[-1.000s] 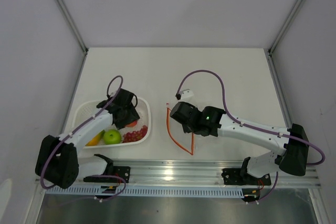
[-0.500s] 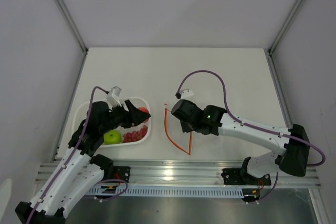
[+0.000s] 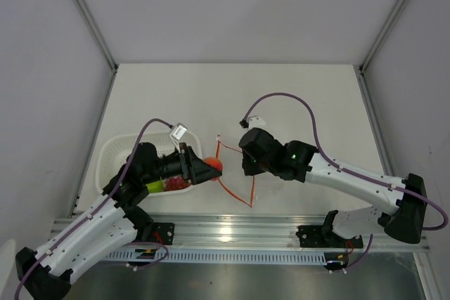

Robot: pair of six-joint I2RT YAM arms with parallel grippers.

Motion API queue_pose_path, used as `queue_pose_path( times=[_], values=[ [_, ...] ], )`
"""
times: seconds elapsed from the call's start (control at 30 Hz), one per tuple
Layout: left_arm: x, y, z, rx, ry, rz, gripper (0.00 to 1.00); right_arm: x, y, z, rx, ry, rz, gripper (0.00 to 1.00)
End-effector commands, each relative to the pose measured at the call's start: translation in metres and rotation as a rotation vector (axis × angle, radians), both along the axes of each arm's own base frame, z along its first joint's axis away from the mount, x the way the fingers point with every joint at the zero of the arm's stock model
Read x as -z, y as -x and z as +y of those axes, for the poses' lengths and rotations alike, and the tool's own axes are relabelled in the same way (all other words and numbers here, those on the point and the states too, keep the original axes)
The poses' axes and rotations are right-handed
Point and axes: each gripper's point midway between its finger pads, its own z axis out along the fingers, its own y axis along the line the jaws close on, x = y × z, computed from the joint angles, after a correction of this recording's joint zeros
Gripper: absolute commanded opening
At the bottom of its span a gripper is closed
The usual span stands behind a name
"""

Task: Place the food in the zip-top bag and seal the zipper
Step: Place the fake fruit in the zipper food storage bag.

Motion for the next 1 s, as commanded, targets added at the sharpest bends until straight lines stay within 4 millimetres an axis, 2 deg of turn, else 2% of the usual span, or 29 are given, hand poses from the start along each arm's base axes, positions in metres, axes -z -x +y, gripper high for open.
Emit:
queue_pose_path(
  times=[0.0, 0.1, 0.23, 0.4, 0.5, 0.6, 0.63, 0.7, 0.97],
  values=[
    [-0.015, 0.003, -0.011, 0.042, 0.045, -0.031, 0.21, -0.012, 0.002, 0.006, -0.003, -0.085, 0.002, 0.0],
    [-0.008, 0.005, -0.017, 0.05, 0.028, -0.004, 0.25, -0.009, 0.004, 0.008, -0.007, -0.09, 0.014, 0.0],
    [-0.001, 0.006, -0.023, 0.061, -0.005, 0.018, 0.38, -0.009, 0.006, 0.012, -0.019, -0.109, 0.024, 0.0],
    [0.007, 0.006, -0.03, 0.074, -0.037, 0.042, 0.46, -0.009, 0.007, 0.014, -0.024, -0.118, 0.027, 0.0],
    [0.011, 0.005, -0.033, 0.078, -0.051, 0.053, 0.55, -0.009, 0.008, 0.014, -0.027, -0.121, 0.029, 0.0],
    [0.014, 0.004, -0.034, 0.075, -0.066, 0.061, 0.75, -0.011, 0.009, 0.013, -0.03, -0.127, 0.025, 0.0],
    [0.015, 0.003, -0.033, 0.072, -0.074, 0.064, 0.89, -0.012, 0.009, 0.013, -0.029, -0.129, 0.023, 0.0],
    [0.018, 0.002, -0.032, 0.064, -0.086, 0.063, 0.98, -0.012, 0.008, 0.011, -0.028, -0.126, 0.019, 0.0],
    [0.014, 0.002, -0.027, 0.041, -0.093, 0.034, 0.99, -0.011, 0.008, 0.007, -0.021, -0.121, 0.015, 0.0]
  ],
)
